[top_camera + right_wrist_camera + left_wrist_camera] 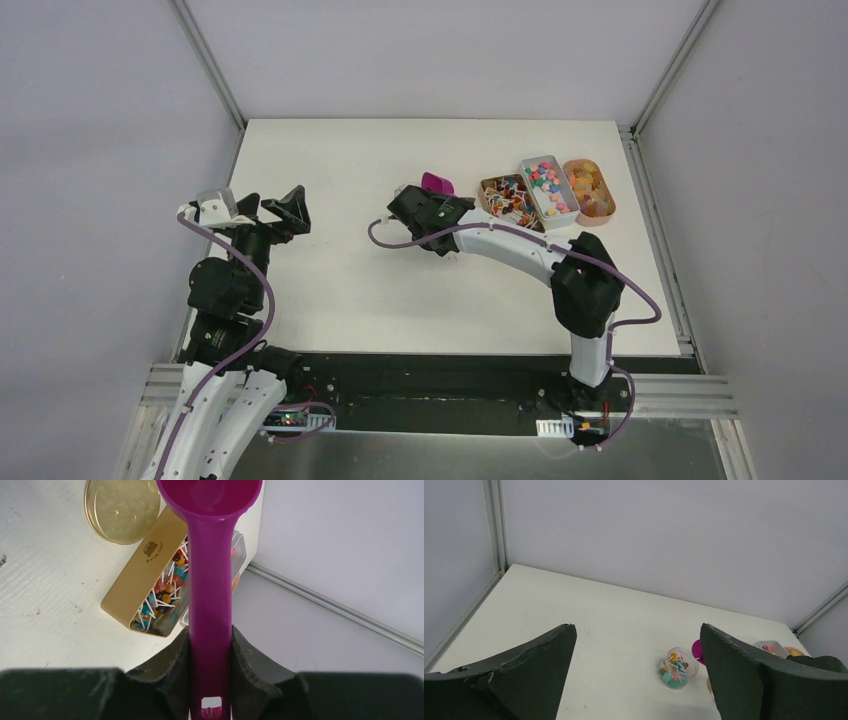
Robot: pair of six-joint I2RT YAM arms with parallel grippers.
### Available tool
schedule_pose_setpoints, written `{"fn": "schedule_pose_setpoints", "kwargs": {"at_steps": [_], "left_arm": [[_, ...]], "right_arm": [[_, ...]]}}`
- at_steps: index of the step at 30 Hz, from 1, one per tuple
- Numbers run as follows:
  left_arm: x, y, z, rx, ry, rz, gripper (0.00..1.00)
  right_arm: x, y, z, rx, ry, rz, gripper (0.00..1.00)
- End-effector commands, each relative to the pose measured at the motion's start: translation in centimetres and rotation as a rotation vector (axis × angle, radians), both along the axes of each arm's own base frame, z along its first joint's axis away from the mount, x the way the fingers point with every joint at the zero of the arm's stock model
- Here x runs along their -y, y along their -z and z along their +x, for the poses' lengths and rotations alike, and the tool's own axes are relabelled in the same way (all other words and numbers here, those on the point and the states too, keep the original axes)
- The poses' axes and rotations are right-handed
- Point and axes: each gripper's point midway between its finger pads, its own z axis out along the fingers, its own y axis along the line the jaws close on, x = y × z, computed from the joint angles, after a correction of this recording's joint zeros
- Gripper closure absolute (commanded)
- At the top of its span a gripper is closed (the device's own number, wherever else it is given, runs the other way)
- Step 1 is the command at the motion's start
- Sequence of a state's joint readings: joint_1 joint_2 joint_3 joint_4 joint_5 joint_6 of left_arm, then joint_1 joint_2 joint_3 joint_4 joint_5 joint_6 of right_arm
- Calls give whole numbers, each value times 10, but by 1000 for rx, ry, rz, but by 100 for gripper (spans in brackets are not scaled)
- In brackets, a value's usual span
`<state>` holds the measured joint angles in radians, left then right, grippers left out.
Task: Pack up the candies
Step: Place the fake candies in the packing bottle, then place the spatula at the center of the board.
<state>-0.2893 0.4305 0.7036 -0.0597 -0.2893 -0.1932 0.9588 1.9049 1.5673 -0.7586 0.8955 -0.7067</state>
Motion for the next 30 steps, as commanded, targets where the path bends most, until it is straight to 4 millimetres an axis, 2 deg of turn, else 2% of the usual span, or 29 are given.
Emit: {"fn": "schedule_pose_setpoints", "kwargs": {"at_steps": [1,13,21,25,30], "left_arm": [[0,-5,-1,28,-5,2,1],[-2,-5,-2,30,-12,1,1],[-3,-6,-2,32,-15,-1,1],[-5,-9,-5,42,-22,-6,1],[-14,-15,-15,74,-58,-30,1]], "right_arm": [[-5,-19,4,76,6,0,100],[-4,-23,1,79,16,40,100],[-6,-19,-6,59,98,309,100],[-27,-16,-16,24,112,505,100],[-69,-12,-35,-25,-20,728,100]]}}
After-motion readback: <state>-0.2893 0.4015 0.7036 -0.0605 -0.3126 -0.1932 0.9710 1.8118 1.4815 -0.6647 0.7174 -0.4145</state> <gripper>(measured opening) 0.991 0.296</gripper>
